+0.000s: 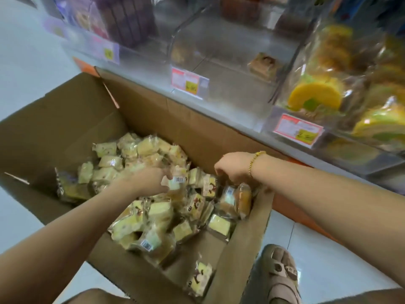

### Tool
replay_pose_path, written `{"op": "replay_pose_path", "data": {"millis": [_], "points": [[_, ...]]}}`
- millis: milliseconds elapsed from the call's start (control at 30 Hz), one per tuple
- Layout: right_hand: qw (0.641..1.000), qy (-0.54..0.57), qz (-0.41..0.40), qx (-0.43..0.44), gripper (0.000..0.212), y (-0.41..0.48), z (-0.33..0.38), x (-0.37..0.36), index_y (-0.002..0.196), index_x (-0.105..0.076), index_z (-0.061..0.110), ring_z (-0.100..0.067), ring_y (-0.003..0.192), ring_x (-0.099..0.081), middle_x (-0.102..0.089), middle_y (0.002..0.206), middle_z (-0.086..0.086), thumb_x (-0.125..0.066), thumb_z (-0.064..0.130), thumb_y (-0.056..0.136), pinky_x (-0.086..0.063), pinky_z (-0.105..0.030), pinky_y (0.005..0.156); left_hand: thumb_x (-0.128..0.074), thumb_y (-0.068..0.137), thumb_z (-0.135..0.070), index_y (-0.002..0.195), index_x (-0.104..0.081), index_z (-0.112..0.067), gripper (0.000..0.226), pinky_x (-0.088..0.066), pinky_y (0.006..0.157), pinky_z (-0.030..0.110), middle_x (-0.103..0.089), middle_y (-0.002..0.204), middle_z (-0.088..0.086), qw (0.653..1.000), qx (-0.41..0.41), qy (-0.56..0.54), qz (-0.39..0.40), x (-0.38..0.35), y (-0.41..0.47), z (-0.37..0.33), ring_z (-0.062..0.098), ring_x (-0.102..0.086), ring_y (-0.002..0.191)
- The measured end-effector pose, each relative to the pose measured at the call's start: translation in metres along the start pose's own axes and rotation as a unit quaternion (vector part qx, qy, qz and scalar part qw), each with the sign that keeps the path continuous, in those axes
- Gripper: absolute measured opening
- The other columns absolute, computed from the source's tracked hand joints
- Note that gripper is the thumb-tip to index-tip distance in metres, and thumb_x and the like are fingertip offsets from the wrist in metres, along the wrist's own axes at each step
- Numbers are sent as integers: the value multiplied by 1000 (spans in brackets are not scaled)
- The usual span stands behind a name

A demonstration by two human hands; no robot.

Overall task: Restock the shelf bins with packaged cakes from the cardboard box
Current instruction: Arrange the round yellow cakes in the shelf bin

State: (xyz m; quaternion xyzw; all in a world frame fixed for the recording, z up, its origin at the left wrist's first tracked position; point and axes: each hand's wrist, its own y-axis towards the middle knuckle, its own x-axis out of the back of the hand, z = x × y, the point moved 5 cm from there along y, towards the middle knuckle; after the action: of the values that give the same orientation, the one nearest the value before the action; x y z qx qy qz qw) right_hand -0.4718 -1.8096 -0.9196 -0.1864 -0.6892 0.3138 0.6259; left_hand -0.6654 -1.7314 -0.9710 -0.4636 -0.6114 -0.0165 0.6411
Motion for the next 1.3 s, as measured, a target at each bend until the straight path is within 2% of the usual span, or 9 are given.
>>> {"op": "replay_pose_path", "data": {"millis": [233,367,500,633,800,1033,1067,1167,1300], "points": [[962,9,257,-88,74,51,-33,-83,148,-34,18,-26,129,-45,-41,146,-6,-70,13,84,-40,-29,90,-56,91,-45,151,-21,-28,72,-21,117,36,-6,161,4,998,-51,-8,19,-33,29,24,25,-16,147],[974,-100,202,-39,38,66,-29,-103,134,-51,10,-30,125,-50,-52,136,-14,-49,16,97,-41,-32,96,-55,90,-44,134,-50,-21,51,-33,112,42,-27,156,-2,994,-98,-7,51,-44,53,22,22,-32,140],[978,8,197,-64,44,67,-24,-117,124,-54,17,-27,111,-56,-57,124,-7,-69,23,82,-44,-30,86,-59,87,-47,137,-49,-26,56,-27,115,47,-18,159,-8,992,-101,17,80,-72,62,35,22,-18,145],[956,227,142,-117,37,77,-29,-91,104,-65,12,-21,86,-63,-67,107,-9,-80,27,74,-52,-34,74,-76,71,-54,144,-39,-23,88,-33,111,39,-38,151,-3,985,-60,-132,91,-56,63,31,22,-38,136],[728,664,135,-104,4,69,-13,-57,92,-65,10,-16,65,-69,-70,79,-6,-63,8,90,-57,-18,59,-77,70,-47,146,-37,-24,89,-33,112,36,-45,146,-2,900,-82,-403,147,-25,50,5,19,-45,132],[453,872,16,-184,43,91,-19,-64,111,-61,0,-21,80,-69,-69,94,-16,-60,35,86,-60,-26,67,-82,71,-15,122,-57,-9,57,-58,83,31,-69,110,6,809,14,-581,92,-7,72,19,18,-71,93],[480,845,23,-237,48,95,-19,-82,115,-59,0,-24,83,-66,-65,101,-17,-61,39,87,-59,-30,67,-84,70,-17,123,-56,-8,61,-57,85,33,-68,112,8,809,32,-582,80,-6,74,28,20,-70,94],[730,530,56,-427,51,93,-21,-137,124,-56,5,-26,99,-57,-55,123,-15,-65,41,89,-50,-34,81,-85,68,-24,135,-44,-5,80,-57,83,31,-60,126,11,809,85,-581,33,-2,73,46,23,-68,96],[688,515,8,-512,97,86,8,-176,152,-8,12,-39,137,-34,-22,155,-20,-68,44,85,-37,-42,106,-81,76,-26,144,-34,-6,85,-52,73,25,-53,119,3,825,105,-554,-35,7,69,49,21,-63,95]]}}
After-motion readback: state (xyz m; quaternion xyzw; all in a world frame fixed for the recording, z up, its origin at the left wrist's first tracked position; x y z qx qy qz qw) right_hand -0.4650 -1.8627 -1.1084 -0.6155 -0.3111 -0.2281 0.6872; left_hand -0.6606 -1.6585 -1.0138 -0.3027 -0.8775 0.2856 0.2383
